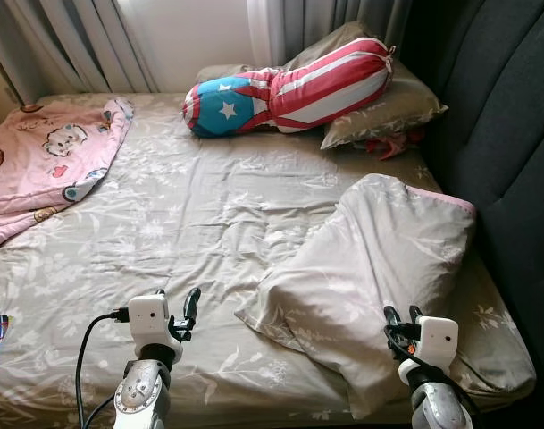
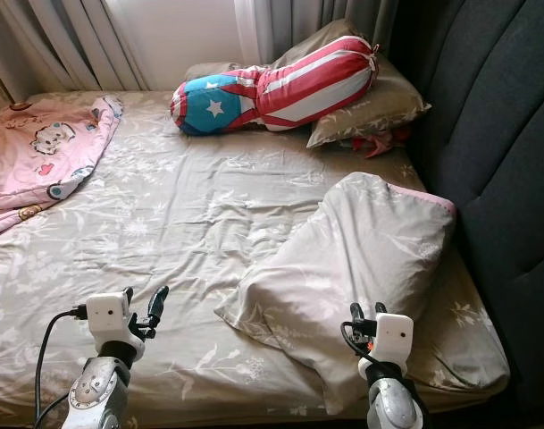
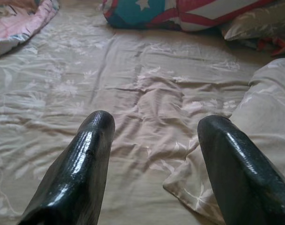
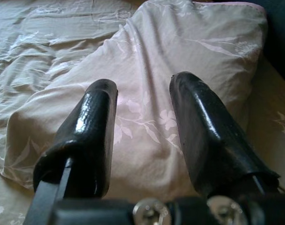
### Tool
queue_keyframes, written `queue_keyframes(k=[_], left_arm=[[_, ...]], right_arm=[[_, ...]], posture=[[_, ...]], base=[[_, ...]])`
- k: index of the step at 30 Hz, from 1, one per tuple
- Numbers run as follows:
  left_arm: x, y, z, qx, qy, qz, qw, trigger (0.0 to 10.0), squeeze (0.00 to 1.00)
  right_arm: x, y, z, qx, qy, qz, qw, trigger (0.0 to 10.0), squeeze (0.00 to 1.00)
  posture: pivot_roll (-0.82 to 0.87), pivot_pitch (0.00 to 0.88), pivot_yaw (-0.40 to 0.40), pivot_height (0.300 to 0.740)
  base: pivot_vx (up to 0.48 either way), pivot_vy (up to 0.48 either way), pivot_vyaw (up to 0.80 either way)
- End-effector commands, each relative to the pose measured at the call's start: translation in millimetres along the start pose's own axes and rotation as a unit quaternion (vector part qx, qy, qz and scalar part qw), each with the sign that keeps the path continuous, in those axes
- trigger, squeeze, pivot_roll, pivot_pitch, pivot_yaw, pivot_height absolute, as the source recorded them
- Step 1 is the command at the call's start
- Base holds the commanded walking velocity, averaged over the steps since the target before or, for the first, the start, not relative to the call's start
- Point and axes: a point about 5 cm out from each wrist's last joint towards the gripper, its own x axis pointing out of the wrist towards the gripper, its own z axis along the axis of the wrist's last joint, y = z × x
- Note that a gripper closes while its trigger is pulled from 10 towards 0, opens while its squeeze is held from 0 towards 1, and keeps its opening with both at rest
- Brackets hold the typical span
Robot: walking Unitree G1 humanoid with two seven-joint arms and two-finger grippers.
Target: Clean up the room
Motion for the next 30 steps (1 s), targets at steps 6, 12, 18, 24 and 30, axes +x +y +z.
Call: queue_keyframes(k=[6, 12, 18, 24, 30], left_arm=[[0.2, 1.1, 2.5, 0.000, 0.004, 0.002, 1.000, 10.0, 0.00], [-2.2, -2.4, 0.0, -0.001, 0.011, -0.009, 1.000, 10.0, 0.00], [-2.4, -3.8, 0.0, -0.002, 0.013, -0.012, 1.000, 10.0, 0.00], [-2.6, -3.6, -0.9, -0.002, 0.018, -0.013, 1.000, 10.0, 0.00], [-2.5, -3.1, -1.2, 0.002, 0.022, -0.014, 1.000, 10.0, 0.00]], right_arm=[[0.9, 5.8, 2.3, 0.003, -0.004, 0.006, 1.000, 10.0, 0.00], [2.8, 4.8, 2.0, -0.001, 0.002, 0.003, 1.000, 10.0, 0.00], [4.2, 5.8, -0.9, -0.004, 0.019, 0.003, 1.000, 10.0, 0.00], [4.4, 7.1, 1.5, -0.001, 0.008, 0.001, 1.000, 10.0, 0.00], [8.4, 8.5, 3.6, -0.002, 0.008, 0.001, 1.000, 10.0, 0.00]], posture=[[-0.22, 0.088, 0.007, 0.697], [-0.22, 0.098, 0.008, 0.697], [-0.22, 0.103, 0.007, 0.672], [-0.21, 0.102, 0.009, 0.662], [-0.21, 0.099, 0.007, 0.662]], base=[[0.000, 0.000, 0.00], [0.000, 0.000, 0.00], [0.000, 0.000, 0.00], [0.000, 0.000, 0.00], [0.000, 0.000, 0.00]])
